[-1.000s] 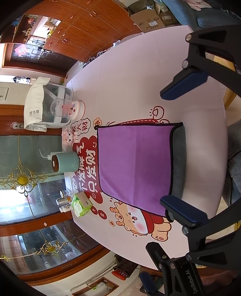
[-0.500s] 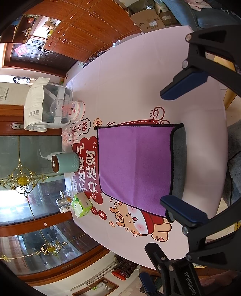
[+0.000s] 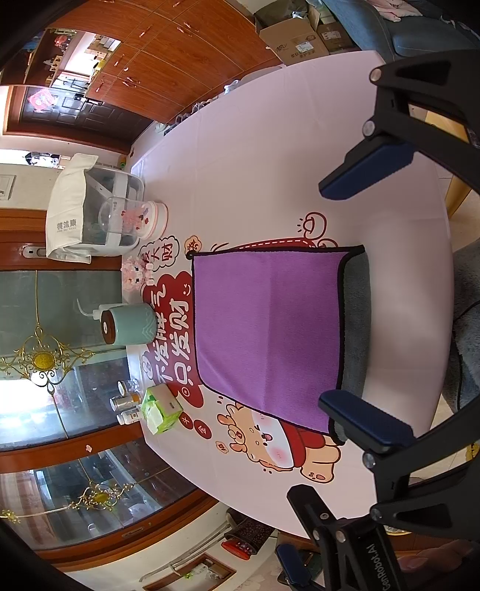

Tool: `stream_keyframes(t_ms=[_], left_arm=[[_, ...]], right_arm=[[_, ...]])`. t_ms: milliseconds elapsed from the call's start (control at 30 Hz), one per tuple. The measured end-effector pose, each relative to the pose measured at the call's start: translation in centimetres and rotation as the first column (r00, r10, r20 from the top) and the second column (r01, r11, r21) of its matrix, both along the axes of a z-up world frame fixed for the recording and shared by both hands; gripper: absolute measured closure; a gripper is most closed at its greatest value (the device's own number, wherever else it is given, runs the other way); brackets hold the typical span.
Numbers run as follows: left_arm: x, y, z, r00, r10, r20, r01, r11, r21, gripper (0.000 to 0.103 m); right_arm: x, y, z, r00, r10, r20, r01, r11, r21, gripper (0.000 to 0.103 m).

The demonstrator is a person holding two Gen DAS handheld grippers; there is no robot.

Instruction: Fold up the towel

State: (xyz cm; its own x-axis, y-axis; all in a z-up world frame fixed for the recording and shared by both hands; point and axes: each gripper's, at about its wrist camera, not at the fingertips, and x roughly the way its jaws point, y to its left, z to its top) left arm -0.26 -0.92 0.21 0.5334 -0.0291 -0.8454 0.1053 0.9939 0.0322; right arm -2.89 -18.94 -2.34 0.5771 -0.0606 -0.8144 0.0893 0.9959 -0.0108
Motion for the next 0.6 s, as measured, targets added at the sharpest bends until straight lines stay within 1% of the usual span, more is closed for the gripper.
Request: stream_keyframes(t_ms=[300, 333, 600], left_arm=[[-0.01, -0.28, -0.15, 1.000, -0.002, -0.001, 0.002, 1.000, -0.001, 0.001], [-0.01, -0.46, -0.26, 1.000, -0.003, -0.002, 0.003, 1.000, -0.001, 0.001], [-0.11, -0.61, -0.37, 1.000, -0.002, -0.006, 0.002, 1.000, -0.008, 0.001]], right_arm=[[-0.23, -0.04, 0.35, 1.000, 0.000, -0.003, 0.000, 1.000, -0.001, 0.000], [0.15, -0.01, -0.22, 1.000, -0.001, -0.003, 0.001, 1.000, -0.001, 0.000], [0.11, -0.18, -0.43, 1.000, -0.001, -0.002, 0.001, 1.000, -0.003, 0.000]])
